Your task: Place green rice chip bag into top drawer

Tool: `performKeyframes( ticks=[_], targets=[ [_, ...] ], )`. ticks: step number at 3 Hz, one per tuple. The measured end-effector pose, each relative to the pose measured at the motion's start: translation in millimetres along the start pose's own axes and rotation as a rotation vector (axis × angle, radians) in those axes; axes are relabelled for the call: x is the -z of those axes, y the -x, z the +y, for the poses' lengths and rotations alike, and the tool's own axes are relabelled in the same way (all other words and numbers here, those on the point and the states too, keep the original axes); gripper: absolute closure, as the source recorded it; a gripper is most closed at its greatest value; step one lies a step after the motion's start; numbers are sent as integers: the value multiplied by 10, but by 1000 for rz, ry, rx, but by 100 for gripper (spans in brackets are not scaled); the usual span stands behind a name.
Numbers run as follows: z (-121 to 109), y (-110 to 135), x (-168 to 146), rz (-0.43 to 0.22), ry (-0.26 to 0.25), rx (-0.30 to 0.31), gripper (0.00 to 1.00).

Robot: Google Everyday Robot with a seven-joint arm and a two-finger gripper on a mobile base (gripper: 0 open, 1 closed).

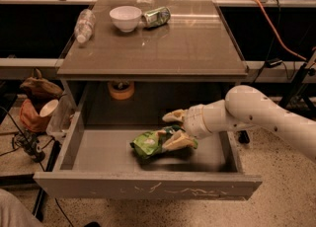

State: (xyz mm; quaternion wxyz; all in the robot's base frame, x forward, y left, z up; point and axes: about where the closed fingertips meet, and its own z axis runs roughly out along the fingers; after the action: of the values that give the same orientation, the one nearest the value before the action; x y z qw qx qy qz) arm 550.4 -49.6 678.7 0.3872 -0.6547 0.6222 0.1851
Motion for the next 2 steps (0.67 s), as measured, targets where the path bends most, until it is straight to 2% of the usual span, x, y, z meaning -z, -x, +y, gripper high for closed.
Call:
performKeyframes(
  ticks=[1,2],
  targets=[
    [0,0,0,0,0,0,0],
    [0,0,0,0,0,0,0]
  ],
)
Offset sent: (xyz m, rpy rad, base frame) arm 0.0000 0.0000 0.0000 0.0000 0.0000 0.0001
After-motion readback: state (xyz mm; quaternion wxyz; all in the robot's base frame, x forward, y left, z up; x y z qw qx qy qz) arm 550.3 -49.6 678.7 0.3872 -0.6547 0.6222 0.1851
